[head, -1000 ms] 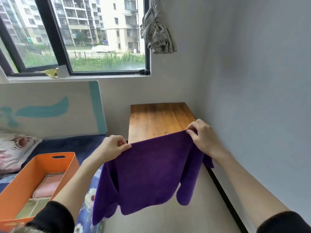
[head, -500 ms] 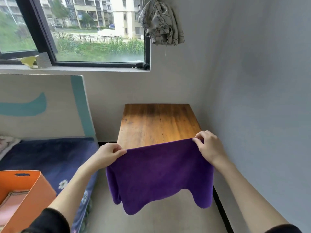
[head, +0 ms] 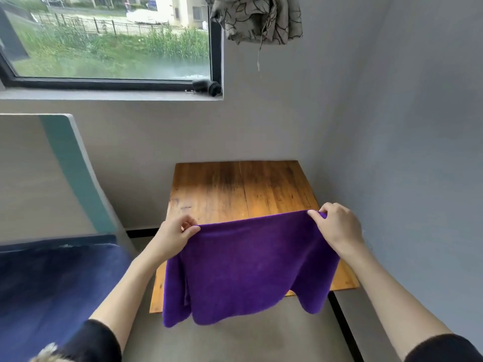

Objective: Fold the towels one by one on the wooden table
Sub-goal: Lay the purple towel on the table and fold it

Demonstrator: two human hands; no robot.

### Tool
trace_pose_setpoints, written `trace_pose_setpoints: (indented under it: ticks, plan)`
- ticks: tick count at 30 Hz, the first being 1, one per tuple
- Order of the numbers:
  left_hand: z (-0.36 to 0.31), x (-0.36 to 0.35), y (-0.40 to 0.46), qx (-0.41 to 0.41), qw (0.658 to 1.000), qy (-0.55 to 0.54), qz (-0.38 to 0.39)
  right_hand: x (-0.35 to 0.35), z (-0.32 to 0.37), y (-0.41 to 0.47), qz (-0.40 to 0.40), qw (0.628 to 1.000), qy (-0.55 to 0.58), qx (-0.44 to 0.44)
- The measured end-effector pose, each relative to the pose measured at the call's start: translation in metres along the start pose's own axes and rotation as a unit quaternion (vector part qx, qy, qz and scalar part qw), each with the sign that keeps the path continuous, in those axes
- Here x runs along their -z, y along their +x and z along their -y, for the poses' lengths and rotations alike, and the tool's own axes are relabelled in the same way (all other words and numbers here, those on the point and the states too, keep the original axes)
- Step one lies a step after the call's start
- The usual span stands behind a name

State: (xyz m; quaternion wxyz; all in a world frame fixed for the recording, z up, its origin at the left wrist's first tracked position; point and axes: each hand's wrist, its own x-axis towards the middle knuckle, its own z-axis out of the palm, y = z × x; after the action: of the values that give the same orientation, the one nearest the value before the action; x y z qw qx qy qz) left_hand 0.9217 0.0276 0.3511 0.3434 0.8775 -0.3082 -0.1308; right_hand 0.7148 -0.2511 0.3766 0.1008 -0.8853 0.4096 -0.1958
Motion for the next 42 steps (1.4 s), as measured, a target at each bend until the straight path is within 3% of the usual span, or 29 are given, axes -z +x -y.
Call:
trace_pose_setpoints:
  ticks: [13,20,25,34,42]
  plan:
    - [0.034,-0.07,0.183,0.049,0.998,0.035,0.024,-0.115,-0.014,0.151,0.117,0.987,-0.112,-0.004]
    - [0.045,-0.109,0.274,0.084,0.993,0.074,0.024,-0.189,-0.031,0.233,0.195,0.975,-0.106,0.005]
    - [0.052,-0.133,0.333,0.11,0.99,0.082,0.03,-0.236,-0.035,0.277,0.208,0.975,-0.079,0.012]
    - [0.104,-0.173,0.261,0.153,0.97,0.073,0.172,-0.301,0.001,0.197,0.366,0.929,-0.03,0.044]
    - [0.145,-0.187,0.186,0.121,0.979,0.08,0.142,-0.344,0.059,0.086,0.452,0.89,-0.059,0.016]
